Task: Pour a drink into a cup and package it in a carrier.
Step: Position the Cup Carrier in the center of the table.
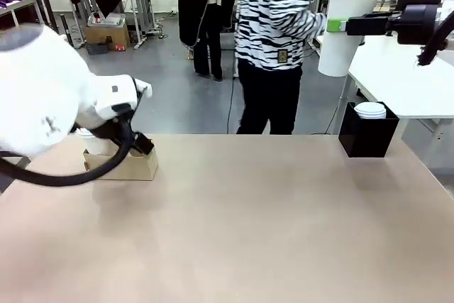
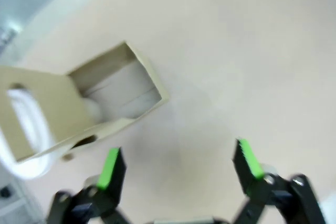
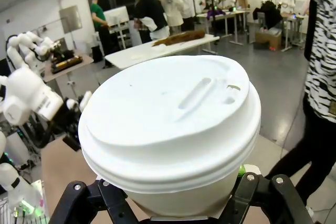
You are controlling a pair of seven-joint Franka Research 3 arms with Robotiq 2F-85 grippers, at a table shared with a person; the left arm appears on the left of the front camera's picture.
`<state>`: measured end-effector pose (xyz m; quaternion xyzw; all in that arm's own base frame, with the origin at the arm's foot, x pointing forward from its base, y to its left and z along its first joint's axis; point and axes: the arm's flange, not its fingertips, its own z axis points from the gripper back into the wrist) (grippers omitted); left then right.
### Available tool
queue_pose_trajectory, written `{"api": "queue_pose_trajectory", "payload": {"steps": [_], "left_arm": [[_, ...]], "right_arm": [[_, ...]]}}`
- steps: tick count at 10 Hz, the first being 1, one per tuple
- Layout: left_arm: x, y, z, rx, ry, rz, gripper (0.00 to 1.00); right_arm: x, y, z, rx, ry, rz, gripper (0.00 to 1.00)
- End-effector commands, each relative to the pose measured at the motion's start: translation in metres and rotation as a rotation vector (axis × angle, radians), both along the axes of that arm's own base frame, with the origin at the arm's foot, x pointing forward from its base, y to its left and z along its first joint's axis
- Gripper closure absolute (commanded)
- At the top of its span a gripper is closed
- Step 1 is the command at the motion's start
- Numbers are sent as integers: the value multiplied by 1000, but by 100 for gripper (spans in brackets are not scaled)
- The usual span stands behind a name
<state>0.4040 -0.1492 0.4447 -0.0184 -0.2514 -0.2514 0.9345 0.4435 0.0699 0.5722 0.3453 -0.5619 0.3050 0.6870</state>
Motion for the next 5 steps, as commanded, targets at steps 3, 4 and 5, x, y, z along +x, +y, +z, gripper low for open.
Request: {"api": "queue_pose_trajectory", "payload": {"steps": [3, 4, 5], "left_arm": [[18, 2, 108, 12, 78, 146, 0], [31, 7, 121, 22, 93, 183, 0], [45, 16, 128, 16, 96, 223, 0]], "right_arm": [[3, 2, 3, -5, -13, 4, 19], [3, 2, 3, -5, -13, 4, 19], [3, 2, 3, -5, -13, 4, 19]]}}
